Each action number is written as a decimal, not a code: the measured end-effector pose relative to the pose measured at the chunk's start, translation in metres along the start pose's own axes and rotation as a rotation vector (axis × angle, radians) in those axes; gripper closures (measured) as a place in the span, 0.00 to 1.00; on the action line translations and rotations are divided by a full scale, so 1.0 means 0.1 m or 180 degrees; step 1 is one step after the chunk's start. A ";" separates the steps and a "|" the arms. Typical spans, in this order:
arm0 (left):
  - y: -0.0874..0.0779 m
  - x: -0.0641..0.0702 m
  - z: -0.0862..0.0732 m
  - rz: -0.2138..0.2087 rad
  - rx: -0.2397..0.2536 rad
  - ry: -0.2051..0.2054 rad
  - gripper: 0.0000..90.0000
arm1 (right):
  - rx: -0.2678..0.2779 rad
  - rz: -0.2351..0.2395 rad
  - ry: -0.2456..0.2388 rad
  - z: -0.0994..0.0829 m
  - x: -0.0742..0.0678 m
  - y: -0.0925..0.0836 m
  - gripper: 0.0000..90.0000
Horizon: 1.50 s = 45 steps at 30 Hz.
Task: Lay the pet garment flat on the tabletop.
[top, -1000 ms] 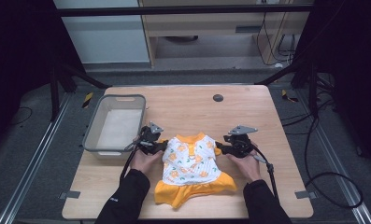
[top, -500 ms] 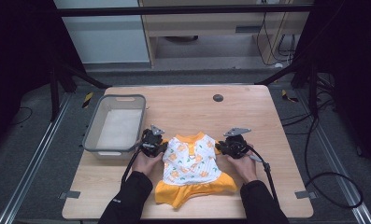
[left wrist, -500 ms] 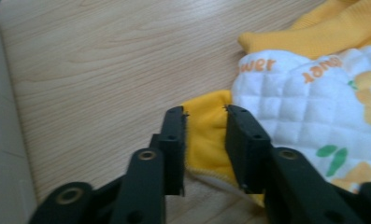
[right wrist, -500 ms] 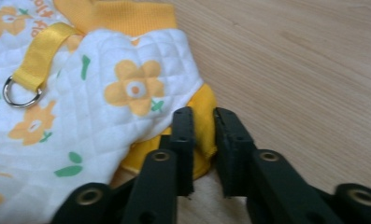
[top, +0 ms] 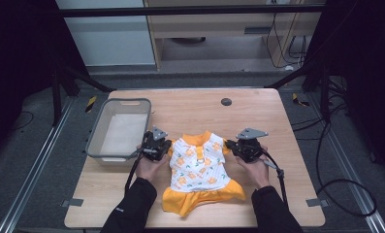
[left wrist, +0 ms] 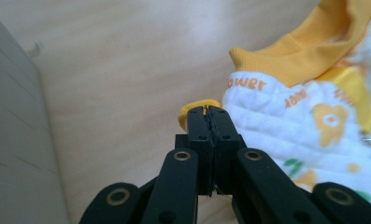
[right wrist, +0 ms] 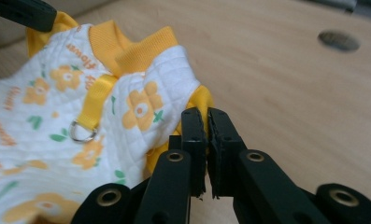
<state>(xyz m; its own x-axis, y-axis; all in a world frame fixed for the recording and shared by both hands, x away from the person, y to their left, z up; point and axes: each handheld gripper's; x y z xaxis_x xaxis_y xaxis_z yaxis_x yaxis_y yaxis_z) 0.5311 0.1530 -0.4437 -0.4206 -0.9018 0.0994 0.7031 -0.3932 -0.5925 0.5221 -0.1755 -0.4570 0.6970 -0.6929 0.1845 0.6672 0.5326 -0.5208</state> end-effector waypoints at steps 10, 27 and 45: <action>-0.02 0.08 0.50 0.0244 0.0400 -0.0066 0.95 | 0.0224 -0.0637 -0.0105 0.35 0.21 -0.07 0.90; -0.42 0.06 0.21 -0.0259 0.0214 -0.0165 0.59 | 0.0256 -0.0374 -0.0058 0.32 0.04 -0.56 0.82; -0.46 0.44 -0.58 -0.0647 -0.0437 0.0218 0.92 | -0.0086 0.0324 0.0042 -0.20 -0.59 -0.59 1.00</action>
<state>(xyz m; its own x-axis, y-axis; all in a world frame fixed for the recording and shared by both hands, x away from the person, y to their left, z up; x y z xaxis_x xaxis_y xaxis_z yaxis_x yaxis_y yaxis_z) 0.4473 0.1414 -0.4585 -0.5866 -0.7905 0.1759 0.5175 -0.5329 -0.6694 0.4363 -0.1758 -0.4536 0.7571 -0.6424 0.1186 0.5858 0.5873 -0.5585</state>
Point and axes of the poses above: each handheld gripper's, and its own axes: y roughly forward along the jaws, z roughly out of its top, x roughly to its right, and after that the axes turned 12 degrees about -y, right-handed
